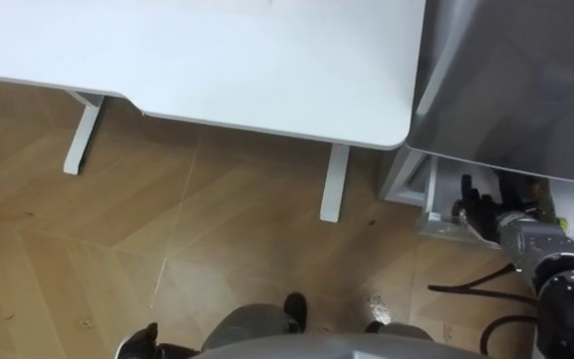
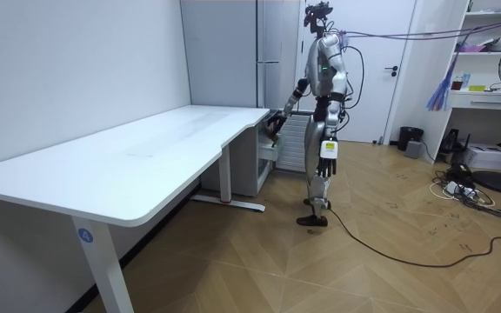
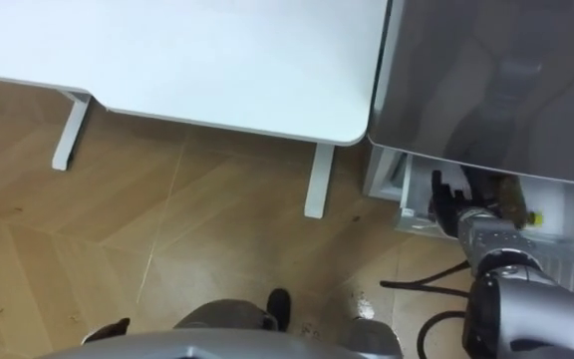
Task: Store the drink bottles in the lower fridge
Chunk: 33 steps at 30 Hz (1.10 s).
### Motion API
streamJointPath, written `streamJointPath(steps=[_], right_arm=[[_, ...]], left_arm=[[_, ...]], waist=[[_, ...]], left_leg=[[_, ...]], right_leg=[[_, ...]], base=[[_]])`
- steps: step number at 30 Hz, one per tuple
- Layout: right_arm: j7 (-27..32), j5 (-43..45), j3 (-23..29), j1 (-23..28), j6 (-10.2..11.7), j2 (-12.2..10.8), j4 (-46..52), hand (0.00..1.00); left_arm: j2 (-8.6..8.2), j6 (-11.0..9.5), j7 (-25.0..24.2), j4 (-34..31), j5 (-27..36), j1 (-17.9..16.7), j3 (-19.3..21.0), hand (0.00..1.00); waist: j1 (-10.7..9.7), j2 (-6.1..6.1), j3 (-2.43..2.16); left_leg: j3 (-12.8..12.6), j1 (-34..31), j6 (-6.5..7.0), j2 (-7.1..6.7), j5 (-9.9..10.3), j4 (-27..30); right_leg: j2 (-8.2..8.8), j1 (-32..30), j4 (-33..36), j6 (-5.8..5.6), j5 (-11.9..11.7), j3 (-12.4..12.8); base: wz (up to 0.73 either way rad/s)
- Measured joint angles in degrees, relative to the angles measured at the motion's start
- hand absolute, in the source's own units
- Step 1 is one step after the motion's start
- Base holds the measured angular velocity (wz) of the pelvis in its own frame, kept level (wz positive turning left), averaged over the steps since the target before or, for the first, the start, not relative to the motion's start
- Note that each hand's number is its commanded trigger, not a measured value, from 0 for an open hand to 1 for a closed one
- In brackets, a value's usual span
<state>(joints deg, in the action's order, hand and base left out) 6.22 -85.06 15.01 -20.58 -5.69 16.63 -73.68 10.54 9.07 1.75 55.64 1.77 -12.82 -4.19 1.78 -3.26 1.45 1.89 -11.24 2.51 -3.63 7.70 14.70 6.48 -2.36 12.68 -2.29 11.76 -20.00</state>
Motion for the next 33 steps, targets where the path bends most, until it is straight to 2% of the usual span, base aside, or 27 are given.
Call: streamJointPath(steps=[7,11,16,19,22,24,25,26,27,33], right_arm=[[0.2,0.1,-0.1,0.1,-0.1,0.0,0.0,0.00],[0.7,1.7,-0.2,0.4,-0.2,0.0,0.0,0.00],[0.7,3.2,-0.2,1.0,-0.7,0.0,0.0,0.00],[0.5,3.8,-0.2,1.9,-0.8,0.0,0.1,0.00],[-1.2,5.0,-0.2,3.0,-0.8,-0.1,0.1,0.00],[-3.6,5.0,-0.3,5.0,-0.6,-0.3,0.3,0.00],[-4.0,5.0,-0.3,5.7,-0.5,-0.3,0.3,0.00],[-4.5,4.9,-0.4,6.7,-0.3,-0.3,0.3,0.00],[-5.2,4.7,-0.7,7.8,0.1,-0.3,0.3,0.00],[-7.4,4.5,-1.6,14.5,1.9,-0.6,2.6,0.00]], left_arm=[[0.11,-0.1,-0.1,0.1,-0.2,0.4,0.6,0.00],[0.11,-0.1,-0.1,0.0,-0.2,1.0,3.0,0.00],[-0.01,0.1,-0.1,-0.2,-0.2,1.0,4.1,0.00],[0.00,-0.1,0.2,-0.2,-0.3,0.8,4.1,0.00],[-0.11,-0.5,1.1,-0.2,-0.2,0.4,4.1,0.00],[-0.07,-0.9,1.6,-0.2,-0.2,-0.3,4.1,0.00],[-0.07,-1.0,1.7,-0.1,-0.2,-0.5,4.1,0.00],[-0.07,-1.2,1.7,0.2,-0.2,-0.8,4.1,0.00],[-0.08,-1.7,1.6,0.7,-0.2,-1.0,4.1,0.00],[-0.33,-2.4,2.6,2.2,-0.2,-1.8,4.3,0.00]], waist=[[-0.1,0.75,0.01],[-0.3,1.41,-0.25],[-0.5,1.79,-0.30],[-0.7,1.92,-0.43],[-0.7,2.00,-0.47],[-0.9,2.43,-0.75],[-0.9,2.92,-1.05],[-0.7,2.89,-1.69],[-0.5,3.33,-1.60],[-0.3,3.75,-1.35]], left_leg=[[-0.1,-0.1,0.15,-0.03,-0.1,0.0],[-0.5,-0.1,0.16,-0.11,-0.2,0.0],[-0.8,0.9,0.17,-0.12,-0.2,-0.1],[-0.8,2.4,0.17,-0.14,-0.2,-0.3],[-1.0,3.8,0.17,-0.10,-0.2,-1.0],[-1.2,5.0,0.16,-0.08,-0.2,-1.4],[-1.3,5.0,0.15,-0.05,-0.2,-1.5],[-1.6,5.5,0.12,0.06,-0.2,-1.8],[-1.8,6.1,0.07,0.10,-0.2,-2.0],[-3.0,8.6,-0.05,0.29,0.0,-3.1]], right_leg=[[0.05,0.2,0.1,-0.03,0.0,-0.3],[0.18,0.4,-0.1,-0.10,0.0,-0.7],[0.21,1.4,0.0,-0.13,0.0,-0.6],[0.15,3.1,-0.1,-0.29,0.1,-0.3],[-0.11,4.3,-0.7,-0.31,0.2,1.2],[-0.29,5.4,-1.7,-0.27,0.1,1.4],[-0.41,5.5,-2.0,-0.25,0.1,1.6],[-0.53,5.6,-2.1,-0.20,0.1,2.5],[-0.59,6.0,-2.2,-0.17,0.1,2.7],[-0.64,7.5,-2.4,-0.15,0.0,4.2]], base=[[0.03],[0.05],[0.03],[0.10],[-0.02],[-0.03],[-0.10],[-0.17],[-0.16],[-0.15]])
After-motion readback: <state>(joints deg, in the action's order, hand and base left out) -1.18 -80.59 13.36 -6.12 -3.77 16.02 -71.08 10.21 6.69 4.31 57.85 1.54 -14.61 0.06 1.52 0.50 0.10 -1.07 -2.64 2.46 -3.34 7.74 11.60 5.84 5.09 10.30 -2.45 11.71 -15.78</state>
